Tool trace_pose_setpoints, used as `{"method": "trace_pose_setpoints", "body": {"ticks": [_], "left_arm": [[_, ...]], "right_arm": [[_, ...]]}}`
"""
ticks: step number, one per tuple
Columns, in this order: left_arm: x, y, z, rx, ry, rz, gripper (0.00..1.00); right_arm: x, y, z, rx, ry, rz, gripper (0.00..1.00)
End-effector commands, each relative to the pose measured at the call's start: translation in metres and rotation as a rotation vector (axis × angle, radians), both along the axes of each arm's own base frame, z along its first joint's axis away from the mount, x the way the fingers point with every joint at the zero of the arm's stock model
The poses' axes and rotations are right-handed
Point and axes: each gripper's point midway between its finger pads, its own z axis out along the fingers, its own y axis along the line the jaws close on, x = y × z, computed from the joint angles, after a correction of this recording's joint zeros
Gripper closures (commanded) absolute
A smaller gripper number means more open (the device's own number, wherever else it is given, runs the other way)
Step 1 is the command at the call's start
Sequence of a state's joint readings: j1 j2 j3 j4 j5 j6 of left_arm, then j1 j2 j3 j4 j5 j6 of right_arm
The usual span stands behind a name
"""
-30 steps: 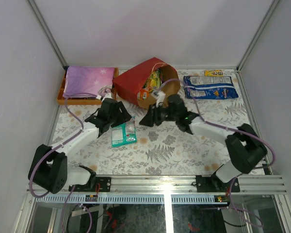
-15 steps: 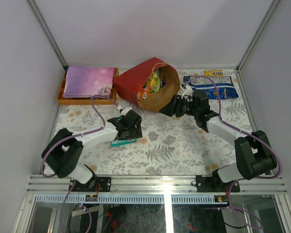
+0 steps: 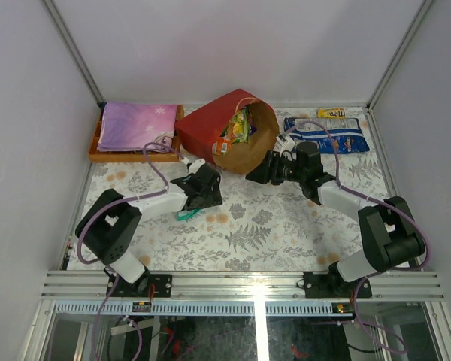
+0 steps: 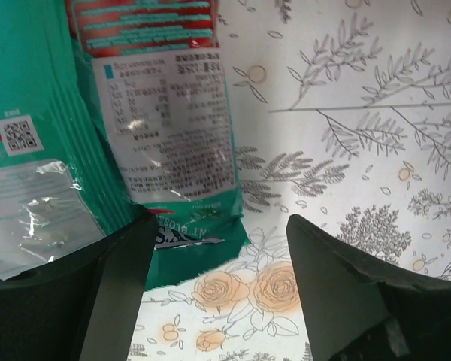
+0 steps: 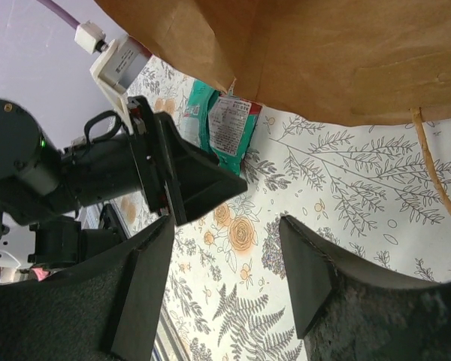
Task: Take the snacks out of the paper bag
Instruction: Move the snack to the center of the board.
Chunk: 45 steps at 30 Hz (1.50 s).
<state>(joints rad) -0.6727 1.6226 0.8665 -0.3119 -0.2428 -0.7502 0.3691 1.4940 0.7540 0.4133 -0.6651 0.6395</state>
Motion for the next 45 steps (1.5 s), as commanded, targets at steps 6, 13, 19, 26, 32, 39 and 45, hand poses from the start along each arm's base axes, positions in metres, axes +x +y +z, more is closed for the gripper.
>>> {"method": "trace_pose_setpoints", "body": {"ticks": [6, 13, 19, 26, 32, 39, 45], "left_arm": [[-0.028, 0.072, -0.048, 0.025, 0.205, 0.191, 0.29], [-0.023, 0.097, -0.047, -0.018, 0.246, 0.338, 0.29], [-0.005, 0.138, -0.032, 0.004, 0.204, 0.515, 0.3], [0.033, 0.175, -0.012, 0.0, 0.114, 0.718, 0.21], [0.051, 0.22, -0.019, 0.083, 0.158, 0.969, 0.1], [0.089, 0.243, -0.024, -0.009, 0.142, 1.097, 0.11], [0.115, 0.269, -0.007, 0.022, 0.069, 1.162, 0.12]], "right_arm": [[0.005, 0.006, 0.015, 0.048, -0.04, 0.036, 0.35], [0.005, 0.006, 0.016, 0.05, -0.043, 0.045, 0.35], [0.003, 0.007, 0.018, 0.054, -0.047, 0.053, 0.35], [0.002, 0.007, 0.025, 0.06, -0.059, 0.061, 0.35], [0.0, 0.007, 0.028, 0.048, -0.06, 0.07, 0.35], [-0.004, 0.011, 0.032, 0.09, -0.038, 0.093, 0.35], [-0.008, 0.018, 0.031, 0.154, 0.007, 0.119, 0.35]]}}
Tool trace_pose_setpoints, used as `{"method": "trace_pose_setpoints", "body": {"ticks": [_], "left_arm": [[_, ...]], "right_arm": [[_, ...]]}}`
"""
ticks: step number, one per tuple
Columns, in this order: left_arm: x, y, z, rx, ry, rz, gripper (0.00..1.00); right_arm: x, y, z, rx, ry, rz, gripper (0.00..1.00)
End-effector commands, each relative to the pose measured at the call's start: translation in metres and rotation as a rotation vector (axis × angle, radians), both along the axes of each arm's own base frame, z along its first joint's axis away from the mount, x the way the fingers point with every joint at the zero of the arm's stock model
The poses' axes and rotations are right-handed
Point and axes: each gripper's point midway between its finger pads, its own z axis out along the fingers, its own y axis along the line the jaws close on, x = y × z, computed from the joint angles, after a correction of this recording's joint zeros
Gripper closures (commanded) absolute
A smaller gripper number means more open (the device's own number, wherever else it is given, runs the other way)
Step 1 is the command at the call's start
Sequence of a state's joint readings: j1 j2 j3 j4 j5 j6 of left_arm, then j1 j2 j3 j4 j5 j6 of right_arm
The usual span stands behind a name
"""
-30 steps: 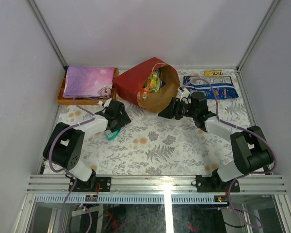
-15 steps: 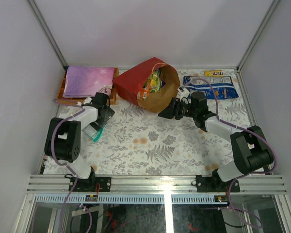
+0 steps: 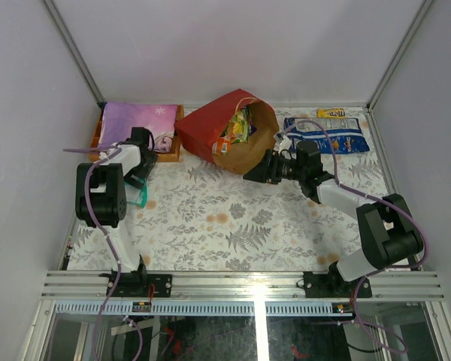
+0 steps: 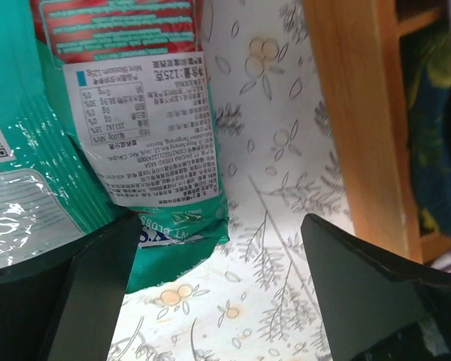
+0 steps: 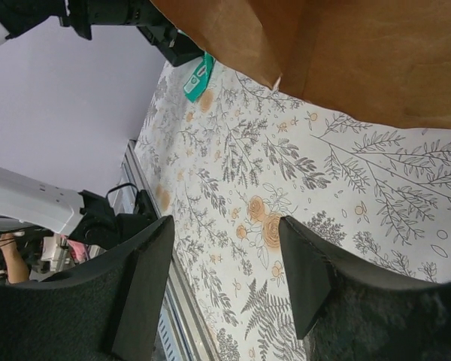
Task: Take the snacks out of the paper bag
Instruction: Move the snack to the center of the board.
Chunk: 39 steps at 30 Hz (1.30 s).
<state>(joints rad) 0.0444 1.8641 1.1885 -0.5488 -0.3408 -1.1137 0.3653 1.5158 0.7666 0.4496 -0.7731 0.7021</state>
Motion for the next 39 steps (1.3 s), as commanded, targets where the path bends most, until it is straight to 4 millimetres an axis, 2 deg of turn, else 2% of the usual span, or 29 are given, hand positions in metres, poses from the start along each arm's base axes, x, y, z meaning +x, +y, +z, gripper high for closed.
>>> {"method": "trace_pose_setpoints", "body": {"ticks": [1, 7, 11, 14, 17, 20, 21, 22, 23, 28, 31, 34, 39], "left_arm": [[0.005, 0.027, -0.001, 0.071, 0.03, 0.095, 0.12], [0.025, 0.061, 0.036, 0.15, -0.037, 0.134, 0.13], [0.039, 0.069, 0.057, 0.214, -0.033, 0.046, 0.15], [0.043, 0.053, 0.07, 0.22, -0.065, -0.047, 0.15], [0.048, 0.013, 0.082, 0.247, -0.131, -0.185, 0.19], [0.039, -0.023, 0.077, 0.236, -0.143, -0.271, 0.25], [0.034, -0.027, 0.07, 0.215, -0.137, -0.282, 0.31], [0.031, -0.031, 0.063, 0.193, -0.137, -0.298, 0.43], [0.029, -0.032, 0.058, 0.185, -0.136, -0.306, 0.5], [0.031, -0.022, 0.042, 0.215, -0.095, -0.316, 0.72], [0.038, -0.015, 0.036, 0.258, -0.058, -0.314, 0.78], [0.041, -0.01, 0.034, 0.289, -0.042, -0.314, 0.79], [0.032, -0.003, 0.019, 0.321, 0.027, -0.313, 0.79]], "right_arm": [[0.002, 0.009, 0.021, 0.086, -0.038, 0.042, 0.35], [0.001, 0.009, 0.02, 0.092, -0.031, 0.051, 0.35], [0.0, 0.012, 0.02, 0.101, -0.03, 0.061, 0.35], [0.0, 0.012, 0.02, 0.101, -0.032, 0.064, 0.35], [0.001, 0.011, 0.019, 0.1, -0.034, 0.06, 0.35], [0.0, 0.01, 0.019, 0.089, -0.041, 0.059, 0.35], [0.0, 0.01, 0.019, 0.084, -0.044, 0.059, 0.35], [0.0, 0.009, 0.02, 0.08, -0.048, 0.058, 0.35], [-0.001, 0.009, 0.019, 0.077, -0.05, 0.06, 0.35], [-0.001, 0.009, 0.017, 0.074, -0.051, 0.058, 0.35], [-0.001, 0.008, 0.016, 0.072, -0.052, 0.058, 0.35], [-0.001, 0.008, 0.014, 0.064, -0.05, 0.057, 0.35], [0.0, 0.008, 0.011, 0.059, -0.044, 0.056, 0.35]]}}
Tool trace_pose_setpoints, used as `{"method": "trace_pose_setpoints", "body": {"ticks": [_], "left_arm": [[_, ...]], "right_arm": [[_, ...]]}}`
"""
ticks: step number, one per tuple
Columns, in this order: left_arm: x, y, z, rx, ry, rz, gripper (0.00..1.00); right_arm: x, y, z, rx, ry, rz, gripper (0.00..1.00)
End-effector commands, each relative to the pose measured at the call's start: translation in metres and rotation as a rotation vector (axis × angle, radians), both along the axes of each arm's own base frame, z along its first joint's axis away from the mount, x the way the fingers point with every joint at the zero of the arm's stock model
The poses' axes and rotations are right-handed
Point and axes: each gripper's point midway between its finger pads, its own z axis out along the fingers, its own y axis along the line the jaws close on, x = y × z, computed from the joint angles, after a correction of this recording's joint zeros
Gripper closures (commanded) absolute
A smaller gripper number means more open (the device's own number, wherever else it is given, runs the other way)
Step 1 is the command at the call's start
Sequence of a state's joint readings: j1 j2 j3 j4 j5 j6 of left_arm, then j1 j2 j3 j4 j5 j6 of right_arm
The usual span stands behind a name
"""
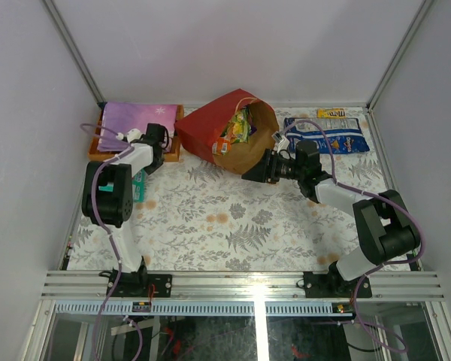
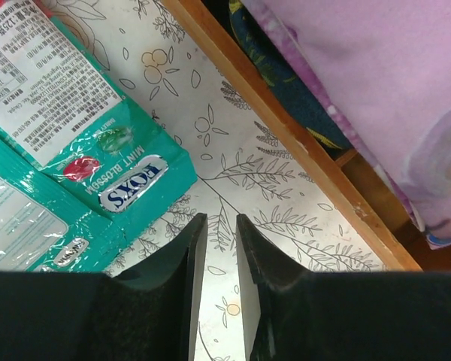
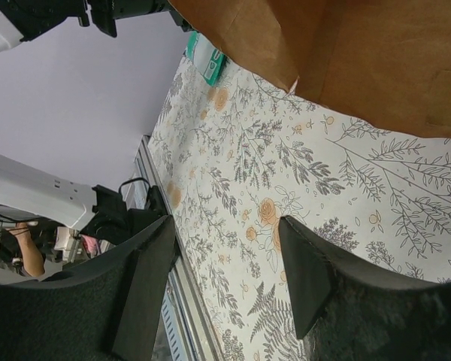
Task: Take the snacks out of the paper bag
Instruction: Move the snack to the center of the board.
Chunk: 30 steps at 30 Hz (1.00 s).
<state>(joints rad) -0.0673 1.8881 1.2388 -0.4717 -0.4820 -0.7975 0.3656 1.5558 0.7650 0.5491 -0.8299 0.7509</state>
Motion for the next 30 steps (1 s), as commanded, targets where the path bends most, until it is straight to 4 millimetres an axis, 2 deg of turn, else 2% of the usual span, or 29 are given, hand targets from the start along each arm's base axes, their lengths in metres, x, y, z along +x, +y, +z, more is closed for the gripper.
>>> {"method": "trace_pose_setpoints", "body": {"ticks": [1, 4, 12, 15, 19, 22, 25, 27, 28, 30], "left_arm": [[0.006, 0.013, 0.0, 0.088, 0.007, 0.011, 0.79], [0.0, 0.025, -0.005, 0.145, 0.052, 0.036, 0.79], [-0.008, 0.06, 0.002, 0.238, 0.094, 0.107, 0.76], [-0.008, 0.067, 0.003, 0.259, 0.098, 0.12, 0.76], [0.0, 0.061, 0.01, 0.249, 0.079, 0.1, 0.77], [0.007, 0.047, 0.028, 0.24, 0.035, 0.065, 0.76], [0.019, 0.006, 0.054, 0.208, -0.051, -0.048, 0.67], [0.022, -0.023, 0.071, 0.183, -0.096, -0.129, 0.57], [0.021, -0.032, 0.077, 0.166, -0.109, -0.154, 0.42], [0.012, -0.04, 0.076, 0.098, -0.112, -0.185, 0.31]], "right_arm": [[0.001, 0.001, 0.006, 0.003, -0.042, 0.014, 0.35], [0.001, 0.001, 0.004, 0.001, -0.036, 0.015, 0.35], [0.0, 0.001, 0.0, -0.011, -0.028, 0.018, 0.35], [0.001, 0.001, -0.001, -0.019, -0.031, 0.015, 0.35], [0.003, 0.0, -0.004, -0.036, -0.035, 0.004, 0.34], [0.01, -0.003, -0.007, -0.062, -0.033, -0.03, 0.3], [0.024, -0.008, -0.012, -0.116, -0.04, -0.093, 0.26], [0.037, -0.012, -0.012, -0.15, -0.056, -0.14, 0.25], [0.045, -0.015, -0.009, -0.165, -0.073, -0.164, 0.24], [0.057, -0.017, 0.0, -0.188, -0.107, -0.199, 0.23]]}}
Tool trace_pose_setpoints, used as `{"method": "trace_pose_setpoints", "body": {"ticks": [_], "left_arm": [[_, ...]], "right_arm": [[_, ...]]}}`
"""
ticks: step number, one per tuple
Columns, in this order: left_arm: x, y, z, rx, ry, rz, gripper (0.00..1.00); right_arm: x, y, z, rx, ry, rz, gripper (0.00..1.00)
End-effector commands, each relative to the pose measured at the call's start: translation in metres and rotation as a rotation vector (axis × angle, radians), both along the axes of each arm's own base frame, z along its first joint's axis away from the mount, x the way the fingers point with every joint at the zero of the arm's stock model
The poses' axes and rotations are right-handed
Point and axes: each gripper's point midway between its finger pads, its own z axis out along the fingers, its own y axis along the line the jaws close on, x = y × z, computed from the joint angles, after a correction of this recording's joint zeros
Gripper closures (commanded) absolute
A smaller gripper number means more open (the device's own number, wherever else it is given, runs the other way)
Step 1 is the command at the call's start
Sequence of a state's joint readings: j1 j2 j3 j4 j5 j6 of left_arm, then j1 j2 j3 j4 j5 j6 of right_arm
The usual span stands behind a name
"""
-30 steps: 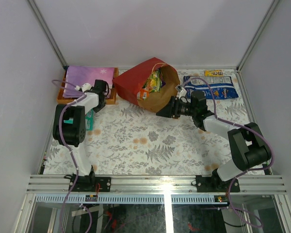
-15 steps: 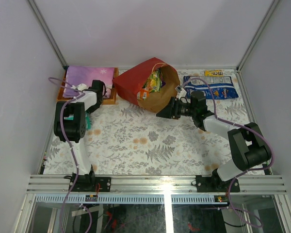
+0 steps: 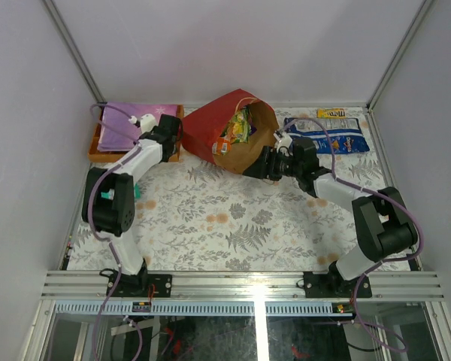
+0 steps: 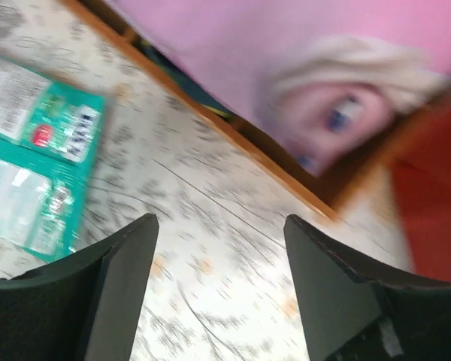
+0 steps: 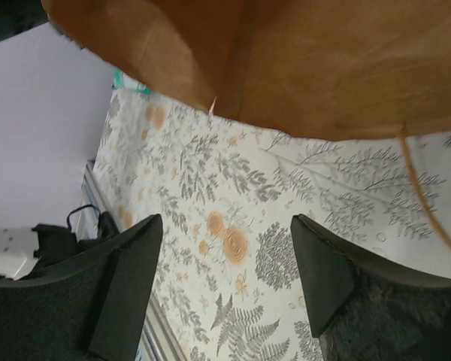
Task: Take the snacks out of the paper bag
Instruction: Move the snack to the center of the board, then adjust the snack at the center of the board.
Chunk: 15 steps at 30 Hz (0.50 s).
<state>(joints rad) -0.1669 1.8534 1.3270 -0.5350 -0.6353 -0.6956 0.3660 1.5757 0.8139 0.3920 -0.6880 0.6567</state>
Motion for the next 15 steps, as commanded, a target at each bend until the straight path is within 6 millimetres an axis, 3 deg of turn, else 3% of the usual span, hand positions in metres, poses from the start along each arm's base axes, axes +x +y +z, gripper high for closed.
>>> {"method": "trace_pose_setpoints", "body": {"ticks": [1, 5, 8, 15], "left_arm": [[-0.006, -0.022, 0.027, -0.108, -0.064, -0.092, 0.29], [-0.045, 0.007, 0.007, -0.146, 0.053, -0.017, 0.37], [-0.07, 0.032, -0.001, -0.068, 0.092, 0.075, 0.37], [-0.072, 0.059, -0.024, 0.074, 0.192, 0.188, 0.36]], "right_arm": [[0.041, -0.006, 0.029, -0.068, -0.14, -0.096, 0.23], [0.05, -0.002, 0.04, -0.057, -0.157, -0.083, 0.23], [0.047, 0.005, 0.038, -0.024, -0.13, -0.052, 0.23], [0.029, 0.009, 0.038, 0.034, -0.102, -0.005, 0.23]]}}
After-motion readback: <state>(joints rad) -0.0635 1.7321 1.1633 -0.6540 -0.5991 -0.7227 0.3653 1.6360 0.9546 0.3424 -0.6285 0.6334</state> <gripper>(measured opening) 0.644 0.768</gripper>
